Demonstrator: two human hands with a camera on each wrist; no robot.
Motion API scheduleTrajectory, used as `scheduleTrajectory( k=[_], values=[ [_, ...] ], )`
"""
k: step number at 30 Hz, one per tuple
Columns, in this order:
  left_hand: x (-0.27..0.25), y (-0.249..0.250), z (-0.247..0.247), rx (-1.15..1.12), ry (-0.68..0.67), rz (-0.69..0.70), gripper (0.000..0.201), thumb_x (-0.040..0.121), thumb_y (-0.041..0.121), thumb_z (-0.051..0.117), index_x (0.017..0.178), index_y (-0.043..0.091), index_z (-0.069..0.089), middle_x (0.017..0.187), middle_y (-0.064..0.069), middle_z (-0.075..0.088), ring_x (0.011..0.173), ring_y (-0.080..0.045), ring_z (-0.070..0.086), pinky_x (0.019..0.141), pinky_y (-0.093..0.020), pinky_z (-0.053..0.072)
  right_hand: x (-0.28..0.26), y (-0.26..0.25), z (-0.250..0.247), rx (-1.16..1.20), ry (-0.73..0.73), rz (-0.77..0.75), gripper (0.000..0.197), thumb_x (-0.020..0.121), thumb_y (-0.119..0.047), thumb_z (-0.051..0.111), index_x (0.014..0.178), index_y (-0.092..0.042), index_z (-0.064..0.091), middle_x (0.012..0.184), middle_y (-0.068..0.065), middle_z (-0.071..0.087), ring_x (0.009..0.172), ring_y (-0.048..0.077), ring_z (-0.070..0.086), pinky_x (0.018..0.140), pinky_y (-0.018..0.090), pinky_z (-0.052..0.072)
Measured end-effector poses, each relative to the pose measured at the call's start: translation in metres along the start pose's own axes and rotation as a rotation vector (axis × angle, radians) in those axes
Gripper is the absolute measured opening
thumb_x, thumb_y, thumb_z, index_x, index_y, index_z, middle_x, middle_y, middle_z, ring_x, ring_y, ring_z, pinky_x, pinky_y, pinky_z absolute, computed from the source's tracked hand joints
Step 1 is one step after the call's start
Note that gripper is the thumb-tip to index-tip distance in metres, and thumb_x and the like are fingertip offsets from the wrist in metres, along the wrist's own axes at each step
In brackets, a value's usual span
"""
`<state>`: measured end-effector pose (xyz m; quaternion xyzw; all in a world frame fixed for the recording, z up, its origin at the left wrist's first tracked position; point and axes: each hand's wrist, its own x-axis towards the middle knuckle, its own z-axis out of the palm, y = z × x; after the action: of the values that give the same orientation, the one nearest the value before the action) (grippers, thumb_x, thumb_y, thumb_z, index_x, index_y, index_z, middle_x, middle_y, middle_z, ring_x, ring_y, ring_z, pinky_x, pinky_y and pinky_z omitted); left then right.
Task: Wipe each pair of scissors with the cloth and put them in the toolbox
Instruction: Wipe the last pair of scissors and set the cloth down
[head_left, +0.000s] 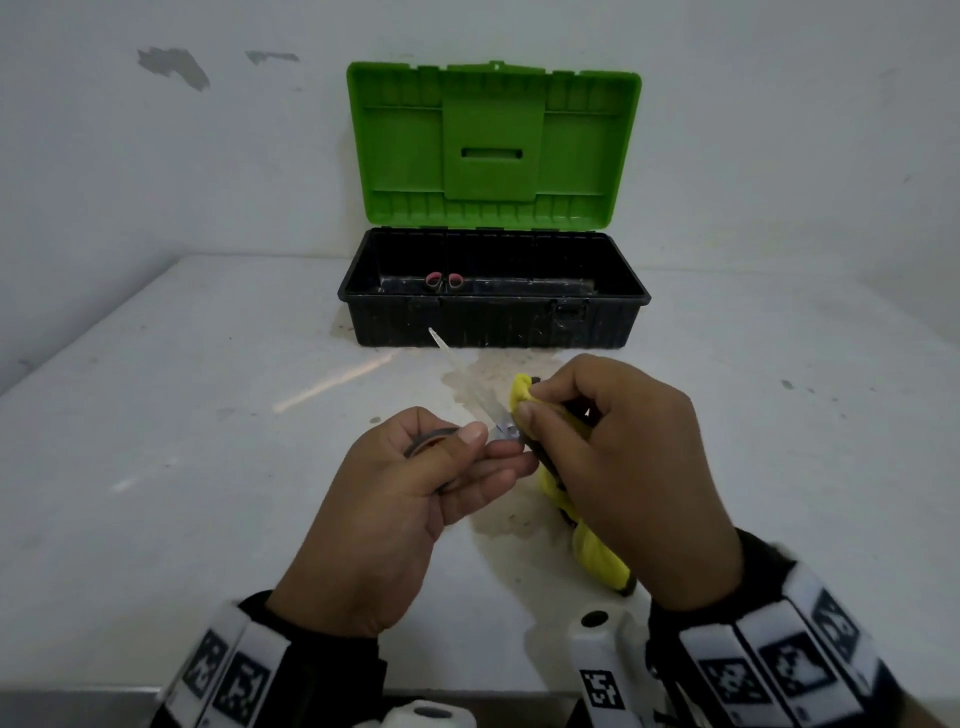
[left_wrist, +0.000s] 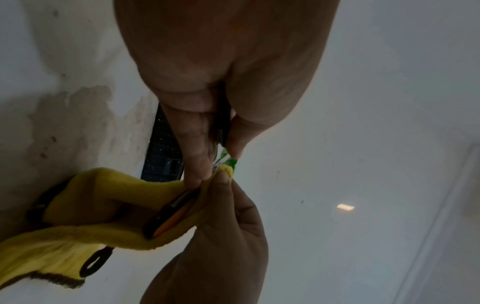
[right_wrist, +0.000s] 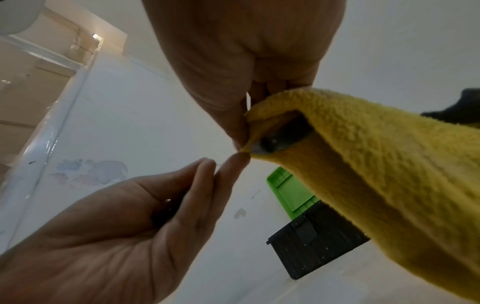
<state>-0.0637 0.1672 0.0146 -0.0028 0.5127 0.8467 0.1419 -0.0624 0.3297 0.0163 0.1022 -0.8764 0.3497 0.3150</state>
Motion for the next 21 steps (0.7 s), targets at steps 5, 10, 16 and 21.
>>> scheduleTrajectory(
  k=[5,10,16,21],
  values=[
    [-0.0002,-0.0029,-0.0006,-0.014,0.03,-0.008,0.011,0.091,0.009,0.056,0.085,0.001,0.052,0.091,-0.029,0.073,0.087,-0.036,0.075,0.066,-0.029,0.062,0.0015,0.0011,0.0044,0.063,0.007,0.101,0.007,0.085,-0.018,0.075,0.08,-0.019,0.07,0.072,-0.015,0.066,0.073,0.004,0.062,0.063,0.008,0.046],
    [-0.0003,-0.0027,-0.0017,0.053,0.034,0.004,0.015,0.089,0.015,0.057,0.082,0.002,0.054,0.09,-0.024,0.075,0.087,-0.035,0.075,0.061,-0.026,0.06,-0.0046,-0.0048,0.006,0.068,-0.028,0.015,0.007,0.083,-0.016,0.077,0.082,-0.018,0.071,0.075,-0.01,0.068,0.073,0.007,0.062,0.067,0.017,0.049],
    [0.0012,-0.007,0.0009,0.002,0.037,0.008,0.013,0.09,0.011,0.056,0.086,-0.001,0.052,0.09,-0.027,0.074,0.088,-0.036,0.075,0.065,-0.026,0.061,-0.0006,0.0004,0.0097,0.054,0.009,0.081,0.009,0.086,-0.017,0.074,0.08,-0.019,0.068,0.073,-0.011,0.066,0.07,0.005,0.063,0.065,0.022,0.05],
    [-0.0007,-0.0073,0.0006,0.026,0.031,0.006,0.016,0.093,0.012,0.054,0.083,-0.001,0.051,0.09,-0.026,0.075,0.087,-0.035,0.075,0.064,-0.026,0.06,-0.0052,0.0016,0.0074,0.039,0.003,0.06,0.009,0.086,-0.018,0.074,0.08,-0.019,0.068,0.072,-0.012,0.065,0.07,0.006,0.061,0.064,0.019,0.048]
  ],
)
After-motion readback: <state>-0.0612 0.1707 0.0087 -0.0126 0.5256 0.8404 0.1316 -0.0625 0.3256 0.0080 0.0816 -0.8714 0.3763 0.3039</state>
